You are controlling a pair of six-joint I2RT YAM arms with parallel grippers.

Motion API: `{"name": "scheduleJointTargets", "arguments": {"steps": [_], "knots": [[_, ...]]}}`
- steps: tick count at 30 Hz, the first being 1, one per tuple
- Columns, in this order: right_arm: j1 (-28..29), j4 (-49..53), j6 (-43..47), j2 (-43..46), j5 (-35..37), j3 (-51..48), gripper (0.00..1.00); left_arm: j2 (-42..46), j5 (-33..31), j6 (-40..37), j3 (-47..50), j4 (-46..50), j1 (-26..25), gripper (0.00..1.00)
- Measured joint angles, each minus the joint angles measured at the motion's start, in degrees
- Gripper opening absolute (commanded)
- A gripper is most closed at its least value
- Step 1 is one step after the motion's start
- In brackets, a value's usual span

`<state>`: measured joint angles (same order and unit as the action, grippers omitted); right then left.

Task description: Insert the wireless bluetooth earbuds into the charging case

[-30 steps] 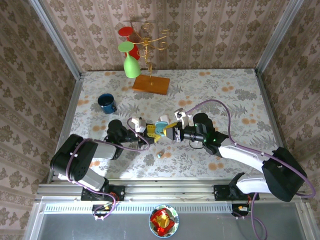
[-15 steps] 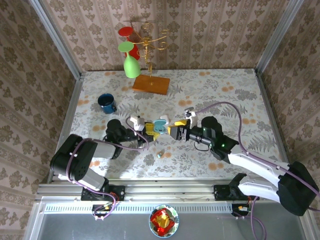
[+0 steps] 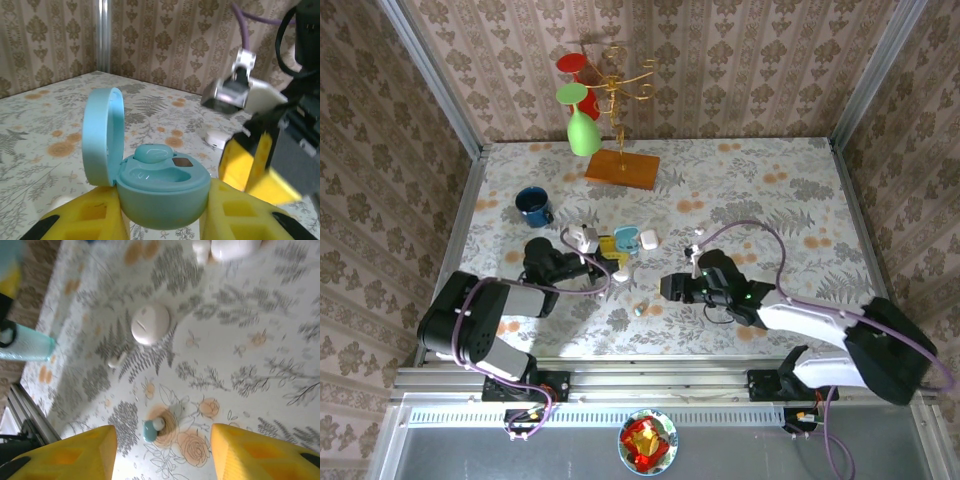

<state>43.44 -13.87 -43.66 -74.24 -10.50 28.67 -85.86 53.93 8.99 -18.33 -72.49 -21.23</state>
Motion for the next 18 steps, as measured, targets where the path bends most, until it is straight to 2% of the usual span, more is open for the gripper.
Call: {"name": "scheduleJointTargets", "arguments": {"steps": [7,18], "knots": [[3.0,-1.1,-2.1,-14.2,-4.4,7.5,0.42,3.1,-5.0,-1.1,2.7,0.0,1.1,0.26],[4.8,-0.7,-7.9,-23.1,-6.7,11.8,0.32,3.1,-6.9,-1.7,2.9,0.0,1.4,0.26]]}}
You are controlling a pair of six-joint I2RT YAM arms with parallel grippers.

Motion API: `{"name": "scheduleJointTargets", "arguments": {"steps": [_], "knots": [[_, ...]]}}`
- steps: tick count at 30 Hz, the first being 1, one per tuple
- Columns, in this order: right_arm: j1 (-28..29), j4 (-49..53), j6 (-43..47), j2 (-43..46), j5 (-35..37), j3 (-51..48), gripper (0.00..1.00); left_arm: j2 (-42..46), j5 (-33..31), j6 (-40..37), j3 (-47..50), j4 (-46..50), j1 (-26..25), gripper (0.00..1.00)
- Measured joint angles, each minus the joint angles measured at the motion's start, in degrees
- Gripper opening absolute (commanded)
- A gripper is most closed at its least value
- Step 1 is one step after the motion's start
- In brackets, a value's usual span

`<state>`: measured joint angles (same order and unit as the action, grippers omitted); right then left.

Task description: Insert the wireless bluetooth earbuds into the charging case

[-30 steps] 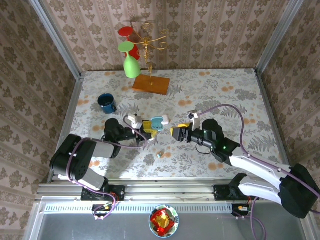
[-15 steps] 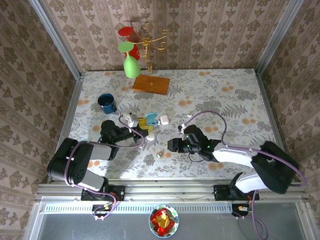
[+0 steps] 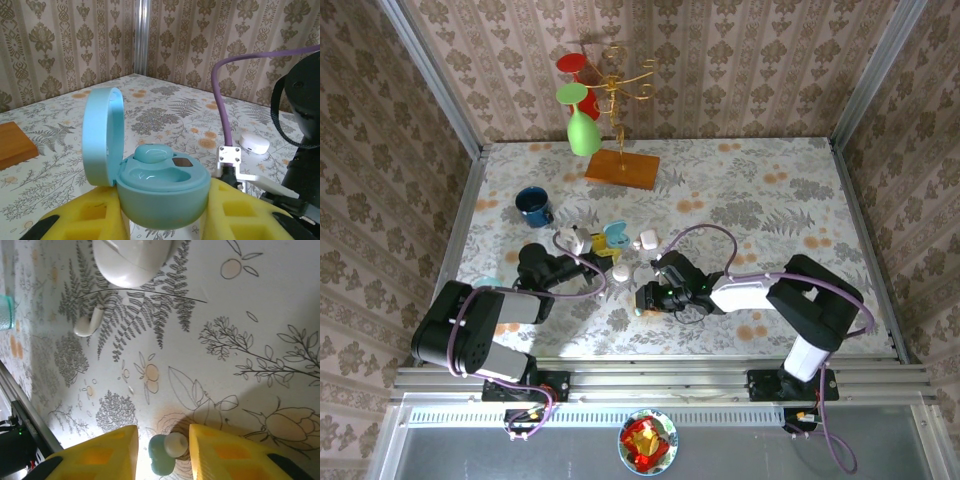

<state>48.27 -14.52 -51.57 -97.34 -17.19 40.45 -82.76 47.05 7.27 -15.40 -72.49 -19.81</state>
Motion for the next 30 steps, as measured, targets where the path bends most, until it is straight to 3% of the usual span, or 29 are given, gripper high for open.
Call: {"name": "scheduleJointTargets", "arguments": {"steps": [15,22,30], "knots": [[0.0,0.0,-2.6,-2.5,-2.7,0.9,0.10,0.0,-0.2,-0.3,0.0,0.0,0.0,0.26],[-1.2,0.4,-2.5,-2.4,-2.5,0.9,0.07,0.0,-0.2,-0.4,0.0,0.0,0.0,0.26],[-8.0,1.5,-0.8,0.1,0.5,0.7,0.07,0.0,-0.2,-0.4,0.0,0.0,0.0,0.26]]}}
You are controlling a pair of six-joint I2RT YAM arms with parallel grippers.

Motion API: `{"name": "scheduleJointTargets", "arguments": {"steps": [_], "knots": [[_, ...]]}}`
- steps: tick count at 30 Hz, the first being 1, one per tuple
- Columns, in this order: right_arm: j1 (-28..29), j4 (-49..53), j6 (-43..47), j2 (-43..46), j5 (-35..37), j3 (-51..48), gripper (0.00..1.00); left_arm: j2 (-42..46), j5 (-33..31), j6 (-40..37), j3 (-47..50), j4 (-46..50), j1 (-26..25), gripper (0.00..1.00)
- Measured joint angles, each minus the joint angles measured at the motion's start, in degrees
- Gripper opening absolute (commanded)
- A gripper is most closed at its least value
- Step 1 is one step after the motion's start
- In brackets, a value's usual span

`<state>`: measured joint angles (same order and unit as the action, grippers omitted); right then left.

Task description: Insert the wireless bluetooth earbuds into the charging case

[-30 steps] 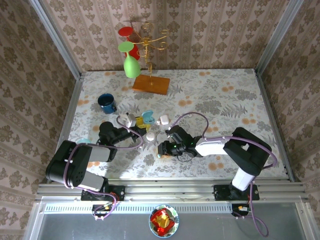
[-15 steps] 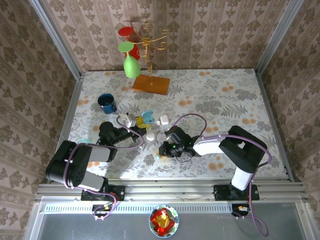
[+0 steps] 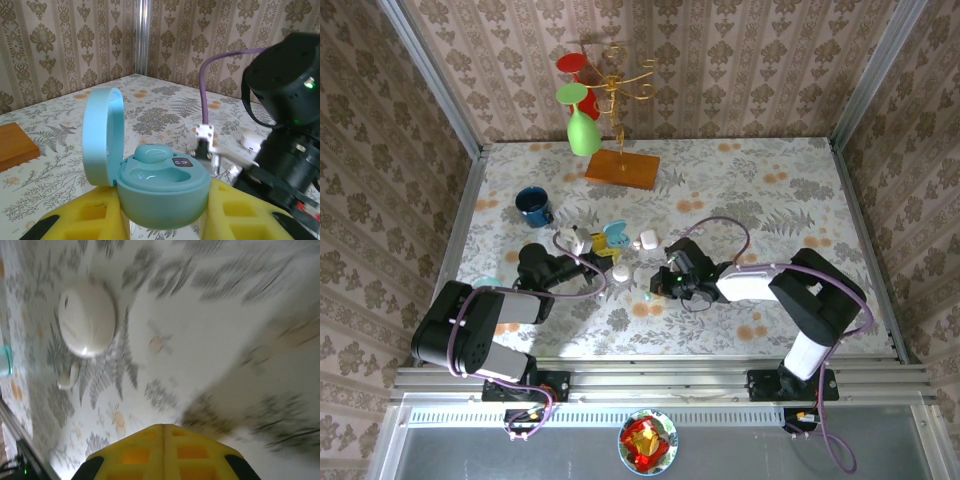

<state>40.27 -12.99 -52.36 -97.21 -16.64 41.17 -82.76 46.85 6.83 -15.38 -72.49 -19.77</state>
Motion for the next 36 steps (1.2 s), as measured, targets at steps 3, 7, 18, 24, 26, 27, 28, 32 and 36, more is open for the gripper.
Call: {"name": "scheduleJointTargets", "arguments": {"steps": [3,7,18,24,26,27,28,32,36], "knots": [[-3.7,0.0,0.8,1.0,1.5,-1.1,0.07,0.0,0.0,0.0,0.0,0.0,0.0,0.26],[-7.2,0.3,1.4,2.0,3.2,-3.6,0.08,0.0,0.0,-0.2,0.0,0.0,0.0,0.26],[-7.2,6.0,7.1,9.9,5.4,-5.0,0.46,0.0,0.1,-0.4,0.0,0.0,0.0,0.26],[-7.6,10.1,12.0,7.3,3.3,0.0,0.48,0.0,0.5,-0.4,0.0,0.0,0.0,0.26],[-7.6,10.6,13.4,4.6,1.6,2.5,0.48,0.0,0.5,-0.4,0.0,0.0,0.0,0.26],[-7.6,10.7,13.7,3.5,0.8,3.3,0.48,0.0,0.5,-0.5,0.0,0.0,0.0,0.26],[-7.6,10.7,13.9,2.5,0.1,4.0,0.48,0.0,0.5,-0.5,0.0,0.0,0.0,0.26],[-7.6,11.6,14.6,0.0,-2.3,4.7,0.48,0.0,0.5,-0.6,0.0,0.0,0.0,0.26],[-7.7,11.7,14.7,-0.1,-3.6,4.5,0.47,0.0,0.5,-0.6,0.0,0.0,0.0,0.26]]}}
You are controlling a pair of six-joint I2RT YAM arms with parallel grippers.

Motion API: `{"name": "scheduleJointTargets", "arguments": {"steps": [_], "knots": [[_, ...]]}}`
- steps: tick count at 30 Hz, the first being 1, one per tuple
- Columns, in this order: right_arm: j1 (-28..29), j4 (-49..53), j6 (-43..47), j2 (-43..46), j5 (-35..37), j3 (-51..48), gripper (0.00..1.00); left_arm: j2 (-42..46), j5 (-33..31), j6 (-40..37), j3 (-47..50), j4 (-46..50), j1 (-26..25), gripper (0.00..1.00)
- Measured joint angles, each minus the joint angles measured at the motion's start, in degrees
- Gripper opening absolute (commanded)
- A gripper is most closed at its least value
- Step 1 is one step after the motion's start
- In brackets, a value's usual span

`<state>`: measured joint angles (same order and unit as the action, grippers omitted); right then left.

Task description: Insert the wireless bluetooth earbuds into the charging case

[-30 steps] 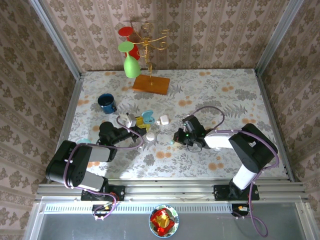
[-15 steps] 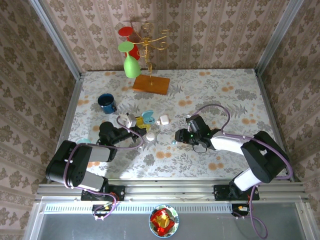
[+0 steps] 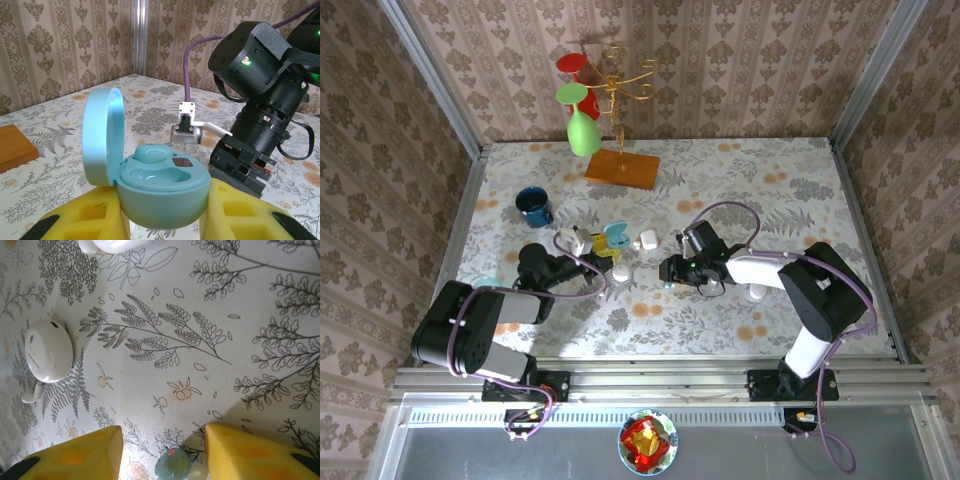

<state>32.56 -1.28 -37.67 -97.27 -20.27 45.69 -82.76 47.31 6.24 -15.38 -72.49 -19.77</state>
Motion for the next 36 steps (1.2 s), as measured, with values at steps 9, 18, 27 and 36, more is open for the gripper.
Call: {"name": "scheduleJointTargets", "arguments": {"steps": [9,18,27,36], "knots": [[1.0,-1.4,-0.7,2.1,-1.7,-3.2,0.47,0.0,0.0,0.0,0.0,0.0,0.0,0.26],[3.5,0.1,-2.4,3.5,-2.0,-3.8,0.47,0.0,0.0,0.0,0.0,0.0,-0.1,0.26],[1.3,3.8,0.4,6.0,-0.8,-3.1,0.47,0.0,0.4,0.0,0.0,0.0,-0.1,0.26],[-1.1,5.8,6.1,-0.6,-4.0,4.4,0.46,0.0,0.9,0.0,0.0,0.0,-0.4,0.26]]}}
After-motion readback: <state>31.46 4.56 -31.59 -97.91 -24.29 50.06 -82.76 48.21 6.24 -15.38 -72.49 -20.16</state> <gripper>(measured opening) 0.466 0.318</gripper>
